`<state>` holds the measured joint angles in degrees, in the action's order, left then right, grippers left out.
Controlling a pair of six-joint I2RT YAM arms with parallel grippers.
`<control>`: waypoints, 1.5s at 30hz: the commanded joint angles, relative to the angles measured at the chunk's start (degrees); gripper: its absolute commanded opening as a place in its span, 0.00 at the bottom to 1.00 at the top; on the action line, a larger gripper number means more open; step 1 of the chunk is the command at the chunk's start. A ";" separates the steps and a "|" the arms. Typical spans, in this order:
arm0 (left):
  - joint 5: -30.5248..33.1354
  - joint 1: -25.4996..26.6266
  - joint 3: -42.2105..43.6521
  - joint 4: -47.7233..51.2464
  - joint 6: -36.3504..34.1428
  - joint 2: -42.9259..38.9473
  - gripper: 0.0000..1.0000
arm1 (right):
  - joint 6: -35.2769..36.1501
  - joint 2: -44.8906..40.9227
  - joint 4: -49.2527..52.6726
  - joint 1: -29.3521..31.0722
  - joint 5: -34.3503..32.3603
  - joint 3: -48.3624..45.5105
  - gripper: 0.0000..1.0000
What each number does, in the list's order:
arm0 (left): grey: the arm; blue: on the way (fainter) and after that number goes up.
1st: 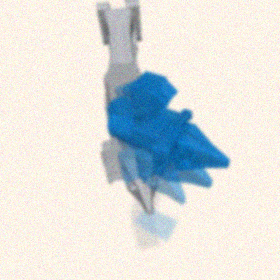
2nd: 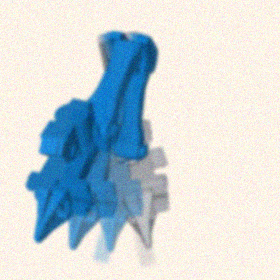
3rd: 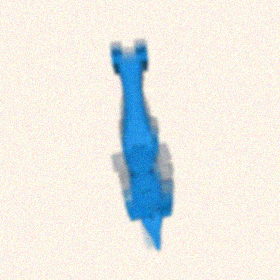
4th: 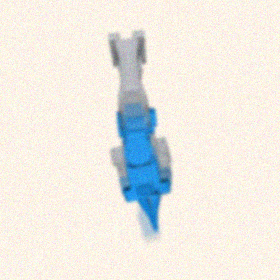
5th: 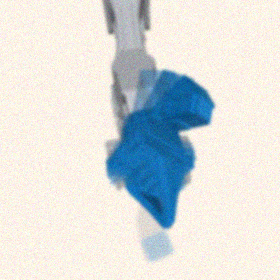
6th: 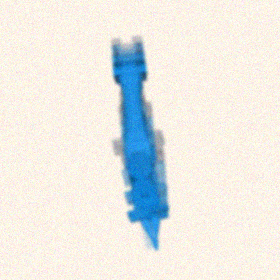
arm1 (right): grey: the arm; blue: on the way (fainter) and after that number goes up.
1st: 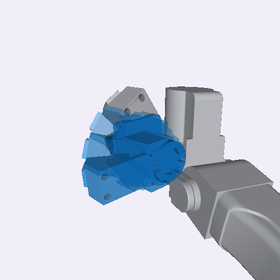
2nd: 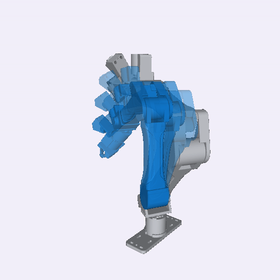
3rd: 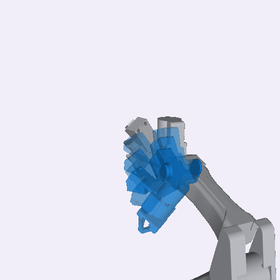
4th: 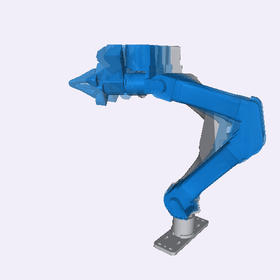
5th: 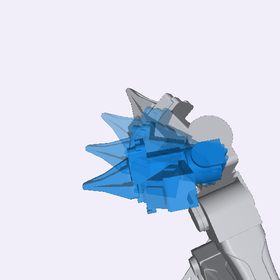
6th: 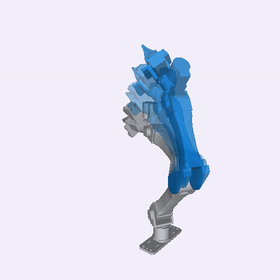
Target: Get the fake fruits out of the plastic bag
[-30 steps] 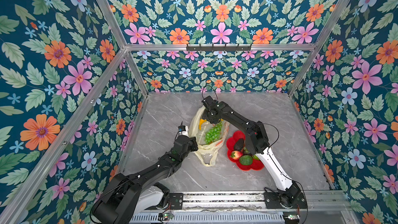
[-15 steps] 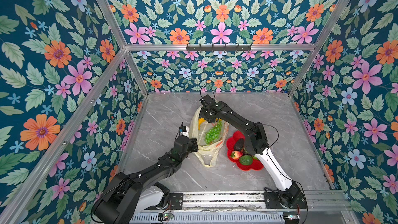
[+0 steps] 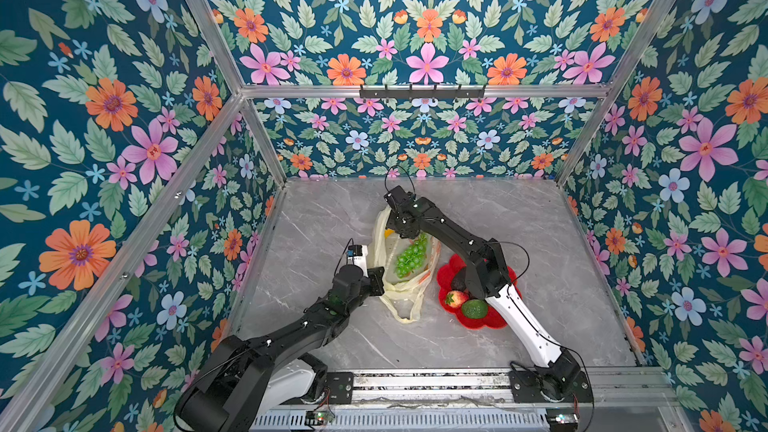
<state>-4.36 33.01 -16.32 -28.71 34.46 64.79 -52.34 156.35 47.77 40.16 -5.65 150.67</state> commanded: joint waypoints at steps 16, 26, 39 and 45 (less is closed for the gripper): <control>6.48 -0.54 -1.84 3.14 1.30 1.51 0.00 | 5.46 -8.62 -1.51 0.98 -0.99 -14.24 0.56; 4.90 -0.51 -1.69 2.69 0.01 1.05 0.00 | 4.75 -2.50 1.73 1.02 1.09 -6.93 0.54; 5.95 -1.33 -1.26 2.50 1.67 3.03 0.00 | 4.42 -7.59 -4.36 1.45 5.10 -11.37 0.36; 3.22 -4.14 -1.28 0.46 2.27 4.89 0.00 | 3.92 -10.76 -7.68 1.66 8.49 -15.02 0.32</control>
<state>-0.01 29.54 -17.06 -26.87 36.16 69.12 -48.29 146.87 42.37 41.56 0.82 136.73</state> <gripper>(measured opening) 0.051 0.321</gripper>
